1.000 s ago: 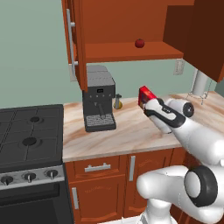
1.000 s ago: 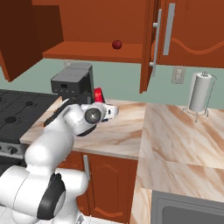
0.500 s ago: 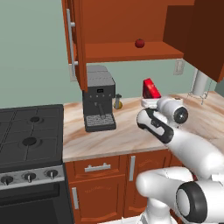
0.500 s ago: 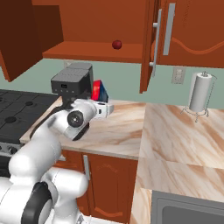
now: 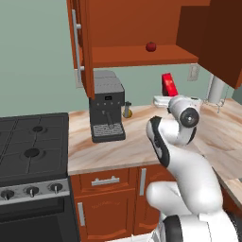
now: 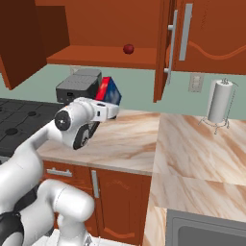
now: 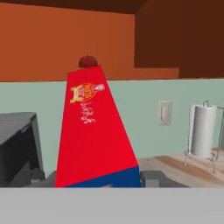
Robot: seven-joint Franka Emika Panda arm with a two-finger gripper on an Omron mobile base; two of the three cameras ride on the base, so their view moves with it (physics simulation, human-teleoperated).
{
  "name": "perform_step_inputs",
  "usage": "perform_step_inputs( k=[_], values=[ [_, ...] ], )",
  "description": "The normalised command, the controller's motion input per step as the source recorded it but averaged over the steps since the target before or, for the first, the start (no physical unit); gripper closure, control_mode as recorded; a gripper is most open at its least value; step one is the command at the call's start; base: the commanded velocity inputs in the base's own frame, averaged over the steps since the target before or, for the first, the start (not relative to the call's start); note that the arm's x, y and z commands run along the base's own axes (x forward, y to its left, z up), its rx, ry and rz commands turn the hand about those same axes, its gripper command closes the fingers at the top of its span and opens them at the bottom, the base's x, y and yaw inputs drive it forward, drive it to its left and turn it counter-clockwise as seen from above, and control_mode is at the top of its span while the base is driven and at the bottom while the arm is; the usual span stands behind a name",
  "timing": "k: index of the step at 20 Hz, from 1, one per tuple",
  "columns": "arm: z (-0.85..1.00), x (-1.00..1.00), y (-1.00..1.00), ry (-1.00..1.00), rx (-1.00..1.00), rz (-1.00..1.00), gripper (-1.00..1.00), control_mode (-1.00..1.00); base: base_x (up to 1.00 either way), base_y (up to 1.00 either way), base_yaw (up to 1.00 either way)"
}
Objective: Pick the cereal and boxed food from the counter and place them in the cabinets closest to them.
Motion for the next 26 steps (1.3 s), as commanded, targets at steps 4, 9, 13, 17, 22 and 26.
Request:
perform_step_inputs(
  k=[4, 9, 13, 17, 22, 26],
  values=[
    [0.22, -0.09, 0.00, 0.00, 0.00, -0.04, 1.00, -1.00, 0.00, 0.00, 0.00],
    [0.20, -0.25, -0.09, 0.06, 0.07, -0.02, 1.00, -1.00, 0.00, 0.00, 0.00],
    [0.53, -0.40, -0.11, 0.20, 0.13, -0.03, 1.00, -1.00, 0.00, 0.00, 0.00],
    [0.54, -0.55, -0.14, 0.19, 0.12, 0.00, 1.00, -1.00, 0.00, 0.00, 0.00],
    [0.62, -0.43, 0.01, 0.14, 0.06, 0.00, 1.00, -1.00, 0.00, 0.00, 0.00],
    [0.60, -0.21, 0.16, 0.00, 0.00, 0.02, 1.00, -1.00, 0.00, 0.00, 0.00]
  ],
)
